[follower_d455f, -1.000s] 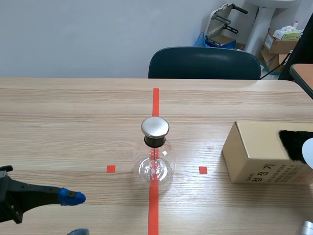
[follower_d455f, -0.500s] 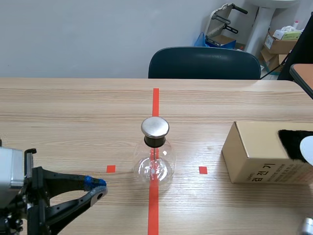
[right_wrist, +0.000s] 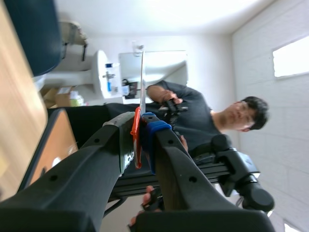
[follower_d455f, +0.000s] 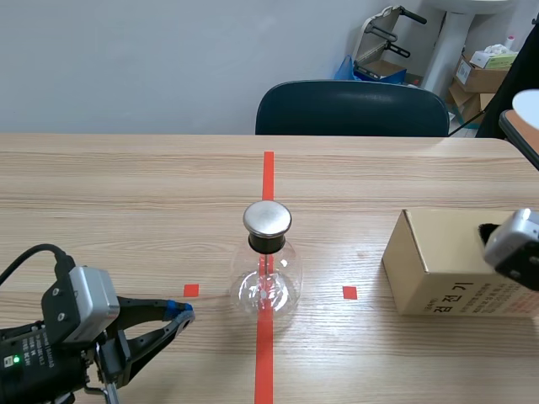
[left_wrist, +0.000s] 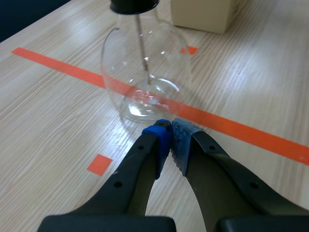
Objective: Do the electroscope experiment
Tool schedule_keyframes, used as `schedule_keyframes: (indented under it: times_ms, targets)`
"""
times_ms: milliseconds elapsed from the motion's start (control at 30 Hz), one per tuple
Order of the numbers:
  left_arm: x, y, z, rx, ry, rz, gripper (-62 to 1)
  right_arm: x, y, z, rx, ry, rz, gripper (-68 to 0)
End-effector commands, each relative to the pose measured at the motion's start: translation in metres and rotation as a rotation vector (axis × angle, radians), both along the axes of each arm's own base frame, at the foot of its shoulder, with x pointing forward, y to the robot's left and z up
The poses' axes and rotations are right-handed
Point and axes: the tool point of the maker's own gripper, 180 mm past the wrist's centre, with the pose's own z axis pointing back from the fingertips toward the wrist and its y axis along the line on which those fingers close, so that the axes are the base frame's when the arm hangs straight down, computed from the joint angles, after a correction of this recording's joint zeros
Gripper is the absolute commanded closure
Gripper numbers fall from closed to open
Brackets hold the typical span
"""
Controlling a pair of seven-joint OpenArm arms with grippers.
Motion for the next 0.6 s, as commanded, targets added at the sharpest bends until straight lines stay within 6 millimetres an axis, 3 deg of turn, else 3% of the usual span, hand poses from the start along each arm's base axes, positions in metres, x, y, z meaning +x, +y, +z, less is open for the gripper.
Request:
schedule_keyframes:
  times_ms: [0,133,300,567]
  targets:
    - [0.008,-0.004,0.008,-0.028,-0.032,0.010,-3.1,0.004,0.004,0.012,-0.010,-0.037,0.010,-1.5]
    - [0.021,-0.001,-0.001,-0.020,-0.032,0.048,-3.1,0.009,0.027,0.015,-0.007,-0.043,0.027,-1.5]
    - [0.032,0.000,-0.010,-0.013,-0.024,0.082,-3.1,0.010,0.055,0.005,-0.010,-0.018,0.040,-1.5]
    - [0.037,-0.007,-0.028,0.011,-0.010,0.087,-3.1,0.004,0.096,-0.006,0.009,-0.002,0.057,-1.5]
